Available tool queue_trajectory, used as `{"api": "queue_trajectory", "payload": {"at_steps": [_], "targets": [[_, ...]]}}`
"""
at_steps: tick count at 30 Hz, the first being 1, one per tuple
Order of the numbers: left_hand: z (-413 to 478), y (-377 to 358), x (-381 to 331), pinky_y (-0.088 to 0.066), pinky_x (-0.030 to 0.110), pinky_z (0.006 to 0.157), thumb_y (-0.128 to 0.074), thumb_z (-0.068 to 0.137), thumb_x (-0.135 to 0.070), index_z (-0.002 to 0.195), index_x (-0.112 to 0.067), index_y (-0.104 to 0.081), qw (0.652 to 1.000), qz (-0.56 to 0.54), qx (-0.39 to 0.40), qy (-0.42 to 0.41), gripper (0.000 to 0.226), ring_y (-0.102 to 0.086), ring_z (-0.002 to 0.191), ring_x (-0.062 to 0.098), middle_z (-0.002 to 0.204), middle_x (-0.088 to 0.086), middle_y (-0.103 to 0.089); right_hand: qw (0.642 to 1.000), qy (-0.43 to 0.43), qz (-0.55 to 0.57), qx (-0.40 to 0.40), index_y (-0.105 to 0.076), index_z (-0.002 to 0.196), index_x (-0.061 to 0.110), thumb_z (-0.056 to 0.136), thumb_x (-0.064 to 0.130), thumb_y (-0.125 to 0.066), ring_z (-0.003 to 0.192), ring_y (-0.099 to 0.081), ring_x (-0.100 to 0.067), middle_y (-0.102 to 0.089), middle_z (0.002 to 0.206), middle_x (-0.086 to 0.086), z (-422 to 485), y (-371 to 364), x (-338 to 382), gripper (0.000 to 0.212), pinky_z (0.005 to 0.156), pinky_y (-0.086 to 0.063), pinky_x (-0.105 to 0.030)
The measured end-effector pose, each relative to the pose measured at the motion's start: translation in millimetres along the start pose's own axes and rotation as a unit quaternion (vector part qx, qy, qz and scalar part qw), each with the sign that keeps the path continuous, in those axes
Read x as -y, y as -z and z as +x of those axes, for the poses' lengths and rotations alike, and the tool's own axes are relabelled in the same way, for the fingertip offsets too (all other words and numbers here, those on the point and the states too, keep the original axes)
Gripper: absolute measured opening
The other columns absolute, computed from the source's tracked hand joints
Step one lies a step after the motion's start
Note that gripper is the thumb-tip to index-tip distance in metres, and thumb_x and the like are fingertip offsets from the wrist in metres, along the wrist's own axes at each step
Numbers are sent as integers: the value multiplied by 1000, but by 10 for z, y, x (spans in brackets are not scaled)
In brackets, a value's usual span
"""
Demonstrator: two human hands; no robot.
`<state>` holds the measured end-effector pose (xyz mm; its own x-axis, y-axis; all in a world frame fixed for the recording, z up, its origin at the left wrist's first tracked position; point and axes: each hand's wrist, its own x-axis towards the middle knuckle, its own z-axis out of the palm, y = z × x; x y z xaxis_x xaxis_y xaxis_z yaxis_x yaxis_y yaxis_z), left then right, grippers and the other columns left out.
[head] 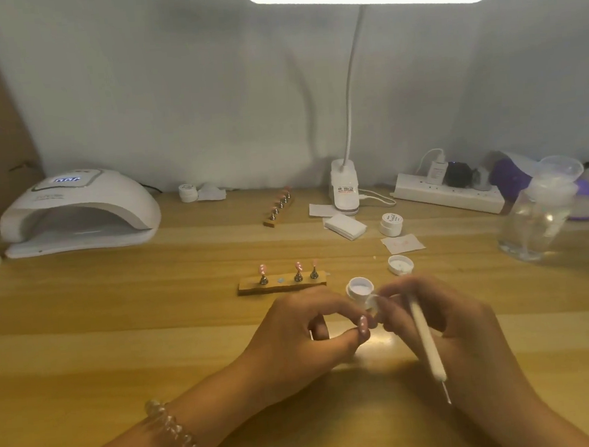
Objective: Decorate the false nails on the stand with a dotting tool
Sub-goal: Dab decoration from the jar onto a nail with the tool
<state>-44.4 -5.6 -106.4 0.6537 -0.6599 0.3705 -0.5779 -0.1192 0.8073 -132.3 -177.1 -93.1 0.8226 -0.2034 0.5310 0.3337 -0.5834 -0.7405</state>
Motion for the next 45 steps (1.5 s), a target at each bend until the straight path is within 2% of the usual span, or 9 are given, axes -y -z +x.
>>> {"api": "queue_trajectory", "payload": {"at_steps": [3, 8, 14, 17, 23, 33, 37, 41, 45], "targets": [[-6, -13, -18, -30, 11, 53, -75, 84, -16, 89, -17, -78, 1000, -8, 5, 1, 6, -40, 46, 3, 88, -14, -69, 996, 56, -62, -2, -68, 86, 23, 83, 13, -80, 65, -64, -11, -68, 73, 14, -18, 16, -34, 15, 60, -49, -27], [-8, -14, 9, -31, 14, 53, -76, 85, -12, 90, -20, -79, 1000, -10, 4, 19, 9, -38, 48, 4, 86, -17, -66, 983, 120, -134, -19, -71, 87, 19, 83, 20, -70, 71, -55, 3, -66, 80, 17, -32, -10, -68, 5, 65, -42, -13], [-4, -16, -7, -32, 19, 53, -76, 85, -15, 88, -22, -79, 999, -20, -8, 35, 8, -37, 50, 7, 84, -15, -64, 967, 149, -204, -41, -75, 83, 18, 77, 15, -72, 71, -44, 2, -64, 76, 8, -59, -20, -99, 7, 61, -43, -20], [-7, -12, -6, -32, 19, 53, -77, 85, -14, 87, -20, -79, 999, -23, -11, 47, 6, -37, 50, 8, 81, -17, -62, 959, 161, -233, -30, -76, 83, 20, 78, 18, -72, 68, -46, -4, -63, 74, 4, -65, -14, -91, 6, 56, -44, -27], [-10, -16, -12, -31, 18, 54, -77, 84, -14, 87, -19, -80, 999, -6, -11, 44, 6, -35, 49, 6, 79, -16, -61, 954, 166, -251, -7, -76, 83, 20, 80, 19, -71, 67, -41, -4, -61, 74, 4, -67, -22, -91, 6, 54, -43, -29], [-20, -29, -1, -28, 14, 52, -70, 80, -29, 86, -23, -80, 999, 2, -11, 32, 13, -35, 45, 5, 83, -9, -66, 945, 179, -275, 2, -75, 84, 19, 79, 18, -72, 61, -51, -15, -60, 75, 1, -78, -42, -126, 6, 51, -44, -29], [-24, -24, -8, -28, 14, 52, -75, 84, -21, 86, -22, -79, 999, 0, -5, 39, 5, -35, 45, 5, 83, -10, -66, 944, 180, -277, -8, -74, 81, 19, 78, 17, -72, 60, -50, -17, -58, 72, 2, -83, -50, -149, 4, 53, -42, -31], [-16, -24, -22, -28, 14, 53, -76, 85, -19, 86, -23, -80, 999, 5, -1, 37, 6, -35, 46, 6, 83, -11, -66, 950, 166, -264, -34, -73, 79, 19, 78, 19, -71, 60, -43, -10, -58, 70, 3, -79, -41, -156, 2, 52, -41, -31], [-12, -28, -24, -28, 13, 53, -77, 85, -15, 86, -22, -80, 999, 13, 0, 39, 7, -36, 46, 6, 82, -13, -65, 951, 167, -257, -27, -73, 79, 20, 84, 27, -61, 59, -49, -15, -59, 72, 3, -74, -55, -170, 14, 55, -41, -30]]}}
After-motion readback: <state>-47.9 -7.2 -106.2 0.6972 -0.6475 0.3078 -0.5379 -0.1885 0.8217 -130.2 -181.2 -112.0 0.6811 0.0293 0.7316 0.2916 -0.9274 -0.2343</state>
